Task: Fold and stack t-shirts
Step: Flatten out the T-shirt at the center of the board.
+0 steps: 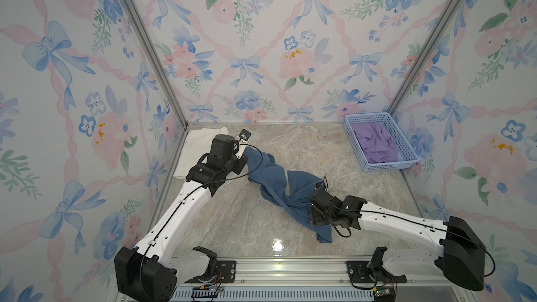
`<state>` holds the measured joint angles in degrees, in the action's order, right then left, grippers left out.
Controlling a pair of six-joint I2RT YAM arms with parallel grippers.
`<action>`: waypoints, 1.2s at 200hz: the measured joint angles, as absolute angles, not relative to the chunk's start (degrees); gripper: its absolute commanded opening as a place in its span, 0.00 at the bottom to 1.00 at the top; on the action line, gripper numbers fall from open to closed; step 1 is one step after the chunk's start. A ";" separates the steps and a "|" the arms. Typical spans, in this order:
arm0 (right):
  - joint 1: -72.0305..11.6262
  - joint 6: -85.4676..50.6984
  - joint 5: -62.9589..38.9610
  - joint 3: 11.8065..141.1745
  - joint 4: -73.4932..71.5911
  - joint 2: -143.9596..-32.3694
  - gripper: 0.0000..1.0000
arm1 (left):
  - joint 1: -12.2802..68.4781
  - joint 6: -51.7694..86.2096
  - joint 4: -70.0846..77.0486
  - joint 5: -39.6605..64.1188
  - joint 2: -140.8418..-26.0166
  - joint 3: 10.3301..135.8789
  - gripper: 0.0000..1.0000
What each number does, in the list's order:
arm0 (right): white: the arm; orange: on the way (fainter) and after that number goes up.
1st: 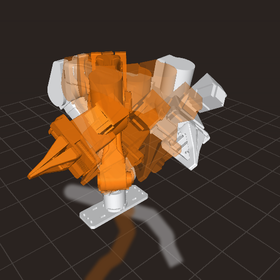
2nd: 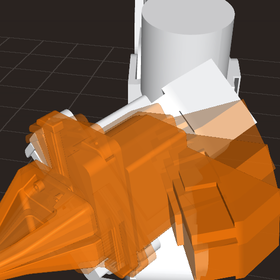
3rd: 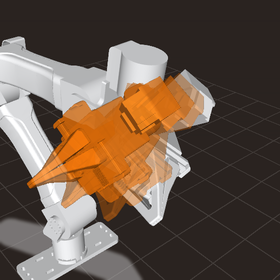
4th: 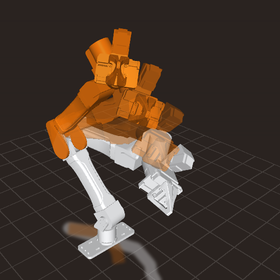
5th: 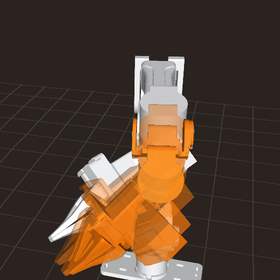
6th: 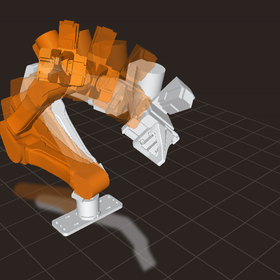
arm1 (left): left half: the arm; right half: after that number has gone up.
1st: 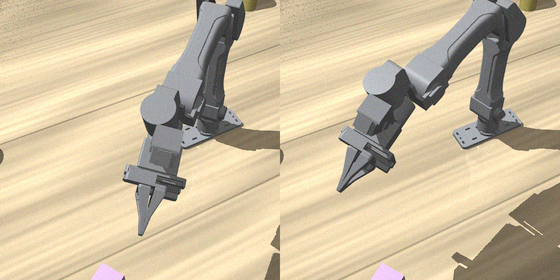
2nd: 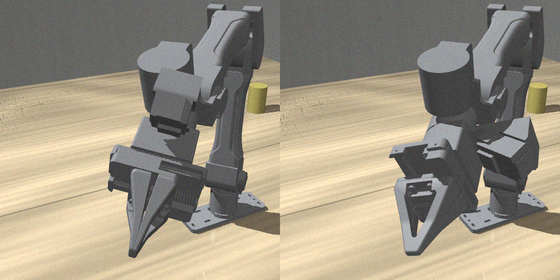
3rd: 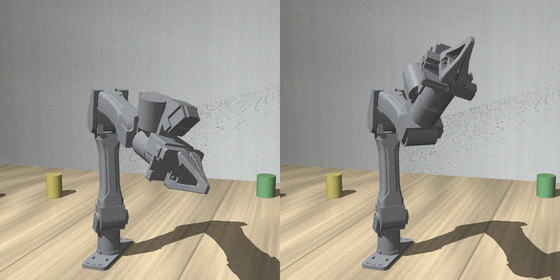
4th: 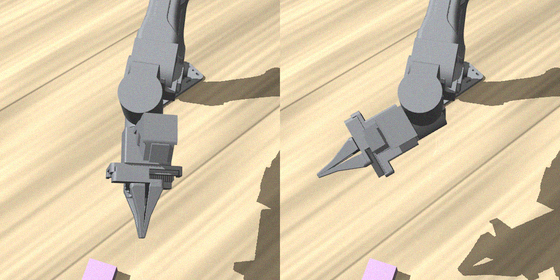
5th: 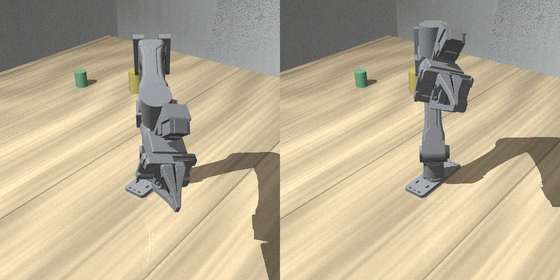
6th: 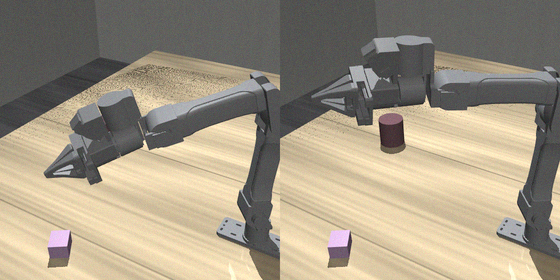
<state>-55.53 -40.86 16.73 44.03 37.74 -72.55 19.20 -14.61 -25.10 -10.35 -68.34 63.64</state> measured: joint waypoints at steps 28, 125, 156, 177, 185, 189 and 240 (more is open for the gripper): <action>-55.81 -43.09 16.75 42.57 39.22 -71.66 0.86 | 15.05 -11.77 -24.25 -18.00 -72.38 64.90 0.00; -63.86 -44.99 16.25 44.53 38.76 -78.61 0.85 | 8.62 -8.23 -23.59 -21.74 -76.03 65.14 0.00; -64.29 -43.05 16.10 50.78 35.70 -87.26 0.85 | 8.62 -8.23 -23.33 -19.86 -76.03 64.34 0.00; -64.29 -40.99 16.10 56.14 33.93 -93.01 0.84 | 8.62 -8.23 -23.20 -18.90 -76.03 63.20 0.00; -64.29 -40.14 16.08 57.84 33.23 -94.89 0.80 | 8.62 -8.23 -23.18 -18.48 -76.03 62.74 0.00; -64.29 -39.90 16.08 58.48 33.06 -95.55 0.77 | 8.62 -8.23 -23.20 -18.33 -76.03 62.57 0.00; -62.15 -37.04 14.74 61.28 29.23 -102.74 0.00 | 8.62 -8.21 -23.20 -15.88 -76.03 60.86 0.00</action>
